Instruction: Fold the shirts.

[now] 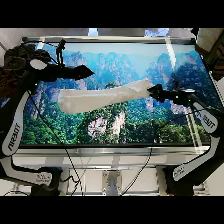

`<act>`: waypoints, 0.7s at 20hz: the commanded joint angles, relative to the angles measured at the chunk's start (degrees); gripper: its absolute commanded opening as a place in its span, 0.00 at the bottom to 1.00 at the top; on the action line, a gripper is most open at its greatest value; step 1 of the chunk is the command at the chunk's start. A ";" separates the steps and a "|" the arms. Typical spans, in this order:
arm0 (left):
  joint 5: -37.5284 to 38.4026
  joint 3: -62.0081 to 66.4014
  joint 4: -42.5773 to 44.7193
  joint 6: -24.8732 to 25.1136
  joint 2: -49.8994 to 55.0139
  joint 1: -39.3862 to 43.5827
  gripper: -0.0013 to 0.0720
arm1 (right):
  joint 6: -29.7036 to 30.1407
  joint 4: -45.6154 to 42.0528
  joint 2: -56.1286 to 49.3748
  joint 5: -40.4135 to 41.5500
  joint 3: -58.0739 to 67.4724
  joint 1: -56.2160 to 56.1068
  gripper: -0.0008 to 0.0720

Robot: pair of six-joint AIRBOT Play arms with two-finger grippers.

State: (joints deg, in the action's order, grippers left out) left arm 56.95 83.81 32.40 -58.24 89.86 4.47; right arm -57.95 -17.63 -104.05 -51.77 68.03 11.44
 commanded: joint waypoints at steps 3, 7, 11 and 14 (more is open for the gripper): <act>-0.33 0.02 2.12 -0.42 1.66 0.26 0.65 | 0.63 0.15 -2.14 9.86 5.53 -9.88 0.57; -0.57 -0.13 2.38 -1.92 4.20 0.26 0.65 | -0.15 -2.56 -2.05 10.93 7.48 -10.69 0.51; -5.38 -0.07 2.36 -1.92 4.22 0.22 0.65 | 2.45 -2.54 -1.92 -1.31 14.16 -6.86 0.51; -6.14 -0.07 2.36 -1.92 4.22 0.24 0.65 | 1.97 -2.71 -1.03 -10.45 19.23 -3.06 0.54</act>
State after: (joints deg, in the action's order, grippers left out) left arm 52.42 83.72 34.65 -60.03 93.97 4.73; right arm -56.18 -20.08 -105.65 -53.41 82.98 5.63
